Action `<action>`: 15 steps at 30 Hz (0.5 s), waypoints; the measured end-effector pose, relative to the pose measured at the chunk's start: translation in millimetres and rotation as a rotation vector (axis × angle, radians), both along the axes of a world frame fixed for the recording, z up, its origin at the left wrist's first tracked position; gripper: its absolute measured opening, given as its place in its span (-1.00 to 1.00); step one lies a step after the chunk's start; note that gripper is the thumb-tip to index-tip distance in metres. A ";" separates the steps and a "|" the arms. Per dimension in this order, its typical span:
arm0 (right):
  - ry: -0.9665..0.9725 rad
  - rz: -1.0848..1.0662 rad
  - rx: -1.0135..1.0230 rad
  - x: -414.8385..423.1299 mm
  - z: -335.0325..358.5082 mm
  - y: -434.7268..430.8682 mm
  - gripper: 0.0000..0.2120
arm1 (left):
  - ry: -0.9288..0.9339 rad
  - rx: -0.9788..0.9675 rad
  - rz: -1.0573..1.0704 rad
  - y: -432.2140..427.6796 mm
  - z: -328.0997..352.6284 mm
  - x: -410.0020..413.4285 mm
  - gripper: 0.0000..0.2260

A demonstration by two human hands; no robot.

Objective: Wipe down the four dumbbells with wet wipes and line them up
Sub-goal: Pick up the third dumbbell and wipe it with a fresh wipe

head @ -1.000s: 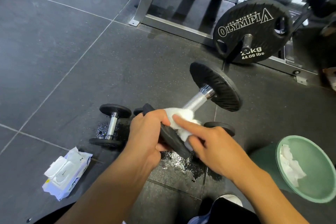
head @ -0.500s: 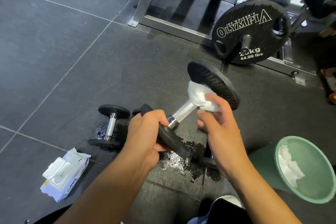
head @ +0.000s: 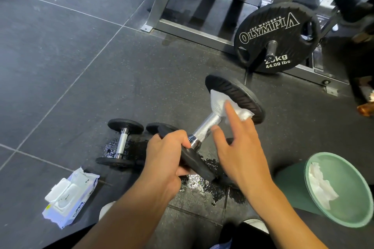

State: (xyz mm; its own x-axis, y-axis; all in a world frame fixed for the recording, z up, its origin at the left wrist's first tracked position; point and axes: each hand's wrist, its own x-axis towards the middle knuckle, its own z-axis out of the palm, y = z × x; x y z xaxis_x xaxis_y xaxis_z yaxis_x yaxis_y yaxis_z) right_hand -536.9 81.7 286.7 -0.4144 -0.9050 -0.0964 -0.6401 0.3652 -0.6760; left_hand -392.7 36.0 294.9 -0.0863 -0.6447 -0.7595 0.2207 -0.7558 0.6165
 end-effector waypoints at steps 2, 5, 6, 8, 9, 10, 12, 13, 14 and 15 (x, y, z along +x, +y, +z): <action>-0.009 0.029 0.078 -0.3 1.5 -2.9 -0.37 | -0.006 -0.013 -0.002 2.0 1.1 -2.8 -0.80; -0.128 -0.022 0.090 -10.2 1.6 -10.5 -0.46 | -0.002 0.003 -0.023 4.4 2.4 -4.2 -0.80; -0.187 -0.042 0.070 -14.7 1.6 -12.0 -0.49 | 0.002 0.014 -0.031 5.0 2.3 -4.4 -0.80; -0.322 -0.050 0.038 -21.4 2.1 -13.0 -0.53 | 0.011 0.033 -0.035 5.3 1.8 -3.8 -0.79; -0.375 -0.036 0.022 -23.8 2.5 -12.3 -0.54 | 0.016 0.039 -0.037 5.0 1.8 -3.5 -0.79; -0.409 -0.013 0.008 -25.8 4.2 -11.5 -0.54 | 0.020 0.042 -0.041 4.9 2.0 -2.9 -0.79; -0.455 0.025 -0.022 -28.1 6.1 -12.2 -0.56 | 0.020 0.046 -0.053 5.4 1.1 -2.5 -0.79; -0.490 0.034 -0.045 -29.6 5.8 -12.9 -0.58 | 0.018 0.044 -0.061 6.1 0.9 -2.6 -0.78; -0.531 0.038 -0.063 -30.4 5.9 -13.8 -0.60 | 0.017 0.043 -0.068 6.6 1.1 -2.9 -0.78; -0.557 0.044 -0.069 -31.0 4.5 -15.0 -0.61 | 0.017 0.042 -0.074 7.8 1.1 -3.2 -0.77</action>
State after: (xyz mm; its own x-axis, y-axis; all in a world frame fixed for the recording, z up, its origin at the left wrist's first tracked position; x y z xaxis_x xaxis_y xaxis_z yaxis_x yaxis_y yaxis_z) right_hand -568.0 66.7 291.2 -0.2794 -0.9322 -0.2303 -0.1928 0.2894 -0.9376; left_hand -396.0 43.7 296.0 -0.1460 -0.6034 -0.7840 0.1732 -0.7958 0.5802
